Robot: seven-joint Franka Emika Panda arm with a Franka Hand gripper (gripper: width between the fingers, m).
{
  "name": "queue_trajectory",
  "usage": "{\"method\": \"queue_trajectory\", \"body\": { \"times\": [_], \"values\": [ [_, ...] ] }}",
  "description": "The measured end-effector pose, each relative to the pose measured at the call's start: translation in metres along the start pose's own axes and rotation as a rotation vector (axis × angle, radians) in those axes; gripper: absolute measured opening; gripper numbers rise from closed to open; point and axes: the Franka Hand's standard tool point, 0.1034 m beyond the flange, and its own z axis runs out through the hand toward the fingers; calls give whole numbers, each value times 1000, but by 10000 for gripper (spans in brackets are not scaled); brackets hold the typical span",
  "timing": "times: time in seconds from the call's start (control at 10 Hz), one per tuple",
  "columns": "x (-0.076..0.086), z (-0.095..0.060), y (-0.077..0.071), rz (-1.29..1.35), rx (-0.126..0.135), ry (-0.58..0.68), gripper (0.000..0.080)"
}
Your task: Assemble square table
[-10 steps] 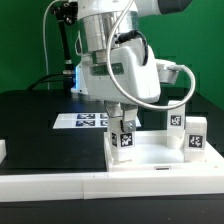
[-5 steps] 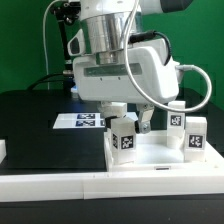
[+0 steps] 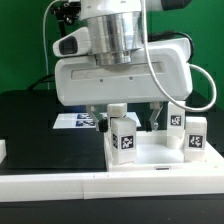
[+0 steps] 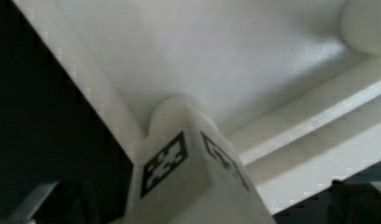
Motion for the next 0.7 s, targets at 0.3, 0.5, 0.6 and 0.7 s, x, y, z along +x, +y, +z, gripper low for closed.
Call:
{"method": "queue_trajectory", "body": {
  "times": [0.3, 0.5, 0.6, 0.7],
  "values": [
    [1, 1, 2, -220, -20, 3, 649],
    [1, 1, 2, -324, -20, 2, 649],
    [1, 1, 3, -358, -20, 1, 649],
    [1, 1, 3, -376, -19, 1, 627]
  ]
}}
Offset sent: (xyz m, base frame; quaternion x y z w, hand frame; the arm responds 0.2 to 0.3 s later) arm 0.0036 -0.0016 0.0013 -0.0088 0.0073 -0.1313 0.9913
